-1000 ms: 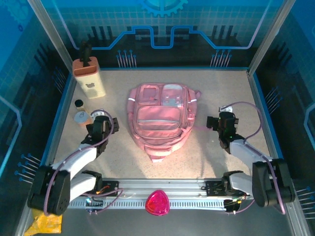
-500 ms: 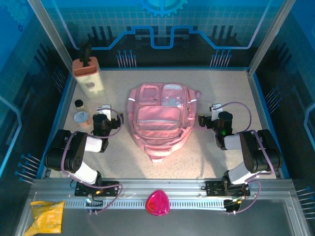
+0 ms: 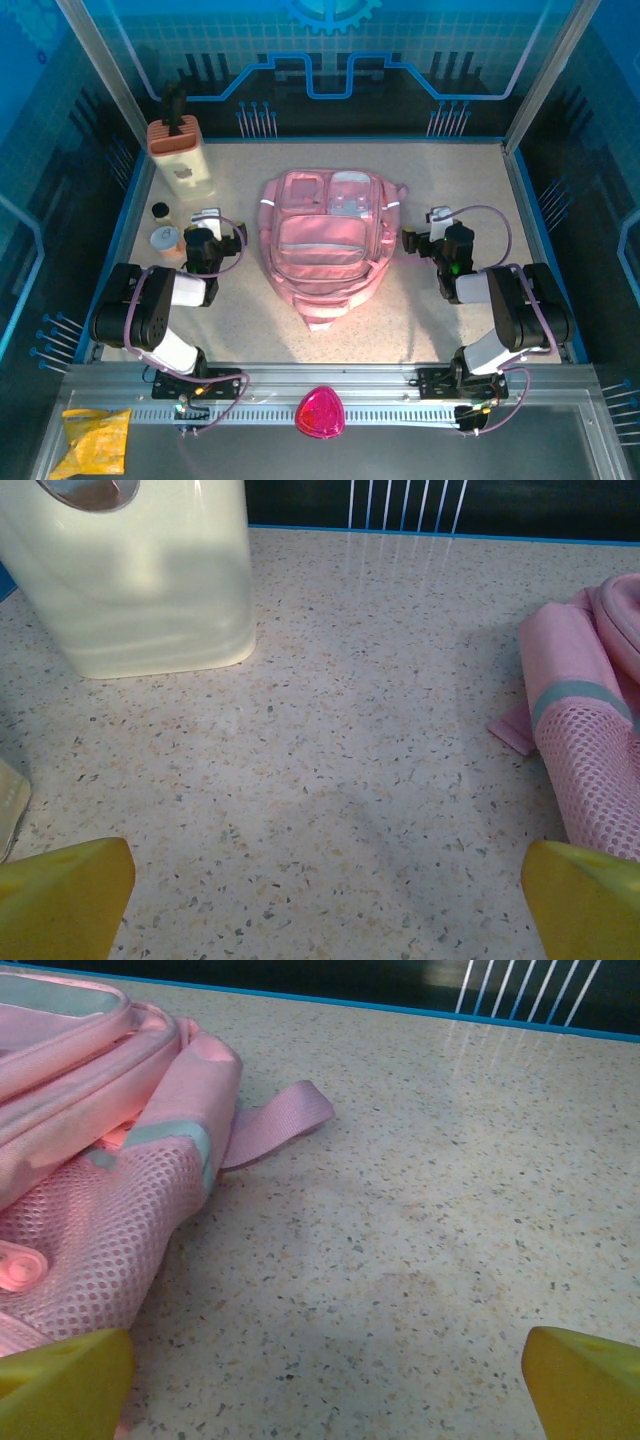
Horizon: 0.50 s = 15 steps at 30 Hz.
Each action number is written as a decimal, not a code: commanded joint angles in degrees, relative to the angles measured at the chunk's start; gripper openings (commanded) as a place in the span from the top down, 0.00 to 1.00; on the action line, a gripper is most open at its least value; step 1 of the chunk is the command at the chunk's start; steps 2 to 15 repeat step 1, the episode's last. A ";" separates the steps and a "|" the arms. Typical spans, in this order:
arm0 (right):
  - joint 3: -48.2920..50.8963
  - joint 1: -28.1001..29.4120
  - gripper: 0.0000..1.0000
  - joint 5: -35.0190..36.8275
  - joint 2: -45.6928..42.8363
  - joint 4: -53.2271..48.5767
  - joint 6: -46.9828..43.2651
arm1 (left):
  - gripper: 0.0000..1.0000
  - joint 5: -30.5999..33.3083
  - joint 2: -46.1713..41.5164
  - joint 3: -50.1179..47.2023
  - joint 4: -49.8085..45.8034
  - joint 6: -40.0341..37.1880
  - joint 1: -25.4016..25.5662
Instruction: Pack books, pencil case, and school supplies into a backpack
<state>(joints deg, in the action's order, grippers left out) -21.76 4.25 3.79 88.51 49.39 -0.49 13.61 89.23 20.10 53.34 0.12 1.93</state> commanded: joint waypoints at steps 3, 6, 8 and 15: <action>-1.31 -1.17 0.00 -2.28 -0.08 1.40 -0.21 | 0.01 -0.68 -0.01 0.73 1.94 1.11 -0.26; -1.31 -1.17 0.00 -2.28 -0.08 1.40 -0.21 | 0.01 -0.68 -0.01 0.73 1.94 1.11 -0.26; -1.31 -1.17 0.00 -2.28 -0.08 1.40 -0.21 | 0.01 -0.68 -0.01 0.73 1.94 1.11 -0.26; -1.31 -1.17 0.00 -2.28 -0.08 1.40 -0.21 | 0.01 -0.68 -0.01 0.73 1.94 1.11 -0.26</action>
